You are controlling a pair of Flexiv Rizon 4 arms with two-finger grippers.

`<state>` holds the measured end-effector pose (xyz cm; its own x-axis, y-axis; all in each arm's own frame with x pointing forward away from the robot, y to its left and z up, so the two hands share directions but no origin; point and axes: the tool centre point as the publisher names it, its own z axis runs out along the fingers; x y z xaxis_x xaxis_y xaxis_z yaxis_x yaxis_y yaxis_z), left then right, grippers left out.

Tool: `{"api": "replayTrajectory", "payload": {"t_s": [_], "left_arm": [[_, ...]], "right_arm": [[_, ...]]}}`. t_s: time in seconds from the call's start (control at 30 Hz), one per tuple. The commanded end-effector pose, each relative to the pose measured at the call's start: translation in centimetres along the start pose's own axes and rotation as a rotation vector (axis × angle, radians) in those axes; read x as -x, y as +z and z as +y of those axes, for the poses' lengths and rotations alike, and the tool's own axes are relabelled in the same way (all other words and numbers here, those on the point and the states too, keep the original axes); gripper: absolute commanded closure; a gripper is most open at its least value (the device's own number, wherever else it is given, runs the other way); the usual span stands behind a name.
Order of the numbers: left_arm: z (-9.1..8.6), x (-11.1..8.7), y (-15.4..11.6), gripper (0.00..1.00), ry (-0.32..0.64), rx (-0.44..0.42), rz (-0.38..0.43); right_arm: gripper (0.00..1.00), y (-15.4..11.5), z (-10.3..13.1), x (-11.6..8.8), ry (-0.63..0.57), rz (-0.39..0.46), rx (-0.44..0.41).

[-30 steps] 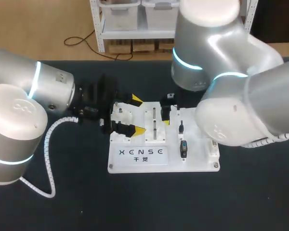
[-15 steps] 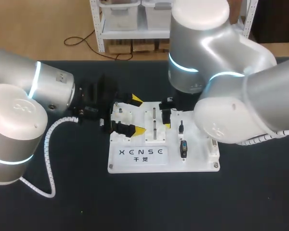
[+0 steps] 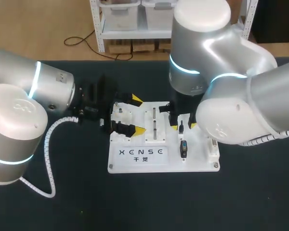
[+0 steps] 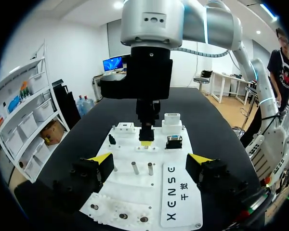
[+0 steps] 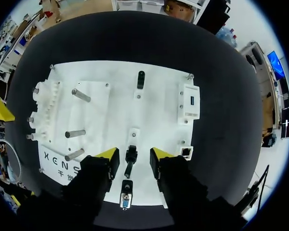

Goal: Insert the Ethernet cable into its matching sockets.

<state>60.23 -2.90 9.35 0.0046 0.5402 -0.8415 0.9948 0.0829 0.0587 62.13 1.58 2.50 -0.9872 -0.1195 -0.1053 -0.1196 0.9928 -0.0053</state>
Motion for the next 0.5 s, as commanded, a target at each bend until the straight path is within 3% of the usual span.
{"api": "replayTrajectory", "payload": {"t_s": [0.03, 0.1, 0.13, 0.17, 0.23, 0.5], "left_arm": [[0.05, -0.14, 0.01, 0.00, 0.002, 0.000, -0.004], [0.05, -0.14, 0.01, 0.00, 0.002, 0.000, -0.004], [0.05, -0.14, 0.01, 0.00, 0.002, 0.000, -0.004], [0.05, -0.14, 0.01, 0.00, 0.002, 0.000, -0.004], [0.05, -0.14, 0.01, 0.00, 0.002, 0.000, -0.004], [0.05, -0.14, 0.01, 0.00, 0.002, 0.000, -0.004]], "right_arm": [[0.58, 0.07, 0.03, -0.08, -0.003, 0.003, 0.002], [0.64, 0.09, 0.03, -0.08, -0.005, 0.003, 0.003], [0.71, 0.10, 0.03, -0.08, -0.005, 0.003, 0.003], [0.84, 0.11, 0.03, -0.07, -0.005, 0.003, 0.004], [0.96, 0.13, 0.04, -0.05, -0.005, 0.002, 0.004], [1.00, 0.35, 0.16, -0.04, -0.016, 0.003, 0.007]]}}
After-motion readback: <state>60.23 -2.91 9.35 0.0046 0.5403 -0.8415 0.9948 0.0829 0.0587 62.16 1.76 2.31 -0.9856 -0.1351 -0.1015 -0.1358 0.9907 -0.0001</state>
